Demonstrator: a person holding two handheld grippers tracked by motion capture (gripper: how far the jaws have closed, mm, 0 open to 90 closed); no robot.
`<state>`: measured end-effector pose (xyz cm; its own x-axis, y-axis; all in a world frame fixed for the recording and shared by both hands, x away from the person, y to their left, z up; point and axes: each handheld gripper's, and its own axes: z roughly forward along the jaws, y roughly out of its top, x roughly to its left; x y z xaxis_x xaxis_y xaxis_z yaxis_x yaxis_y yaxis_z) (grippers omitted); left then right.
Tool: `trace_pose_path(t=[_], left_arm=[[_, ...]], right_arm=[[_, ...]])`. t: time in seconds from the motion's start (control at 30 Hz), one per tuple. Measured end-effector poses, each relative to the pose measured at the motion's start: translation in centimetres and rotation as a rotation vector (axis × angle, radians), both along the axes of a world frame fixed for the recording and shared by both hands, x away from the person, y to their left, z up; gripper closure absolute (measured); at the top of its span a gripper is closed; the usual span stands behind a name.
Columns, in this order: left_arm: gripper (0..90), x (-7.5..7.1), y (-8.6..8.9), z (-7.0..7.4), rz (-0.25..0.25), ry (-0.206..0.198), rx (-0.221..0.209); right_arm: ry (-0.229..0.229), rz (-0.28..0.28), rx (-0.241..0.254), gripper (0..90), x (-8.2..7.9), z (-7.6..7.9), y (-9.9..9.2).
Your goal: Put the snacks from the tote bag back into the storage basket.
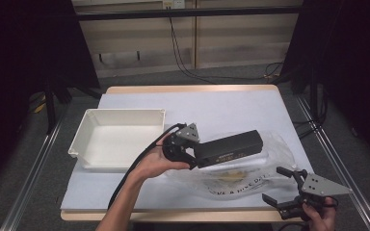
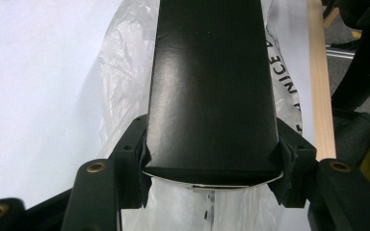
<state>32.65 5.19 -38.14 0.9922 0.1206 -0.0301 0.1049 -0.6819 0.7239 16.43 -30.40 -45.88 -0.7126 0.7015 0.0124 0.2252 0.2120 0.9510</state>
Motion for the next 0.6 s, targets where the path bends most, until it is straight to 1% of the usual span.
trace_pose_path(t=[0.1,0.17,0.2,0.33,0.4,0.43,0.47,0.5,0.53,0.6], left_arm=[[42.8,-0.1,0.5,0.0,-0.005,0.003,-0.003],[42.9,-0.1,0.7,0.0,-0.008,-0.001,0.012],[42.9,-0.1,0.8,0.1,-0.003,-0.003,0.009],[42.9,0.0,1.4,0.5,0.005,-0.006,-0.002],[42.8,0.0,1.9,0.9,0.008,-0.012,-0.001],[42.9,0.0,2.2,1.1,0.010,-0.012,-0.008],[42.9,0.1,2.4,1.4,0.006,-0.021,-0.006],[42.9,0.1,2.7,1.7,0.015,-0.025,-0.009],[42.9,0.1,3.0,2.0,0.020,-0.029,-0.012],[42.9,0.1,3.7,2.5,0.017,-0.026,-0.031]], right_arm=[[0.001,0.000,-0.004,0.9,0.0,-0.1,0.0],[-0.012,-0.001,-0.005,0.9,0.1,-0.2,-0.1],[-0.009,-0.005,0.005,0.9,0.1,-0.2,-0.1],[-0.021,-0.001,0.004,0.5,0.1,-0.2,-0.1],[-0.026,0.004,-0.003,0.5,0.1,-0.2,-0.1],[-0.032,-0.003,0.001,0.5,0.1,-0.3,0.0],[-0.038,0.000,0.003,0.5,0.1,-0.2,0.0],[-0.038,0.000,-0.001,0.5,0.1,-0.2,-0.1],[-0.037,-0.002,0.008,0.5,0.0,-0.1,-0.1],[-0.036,-0.008,0.015,0.5,0.1,-0.2,-0.1]])
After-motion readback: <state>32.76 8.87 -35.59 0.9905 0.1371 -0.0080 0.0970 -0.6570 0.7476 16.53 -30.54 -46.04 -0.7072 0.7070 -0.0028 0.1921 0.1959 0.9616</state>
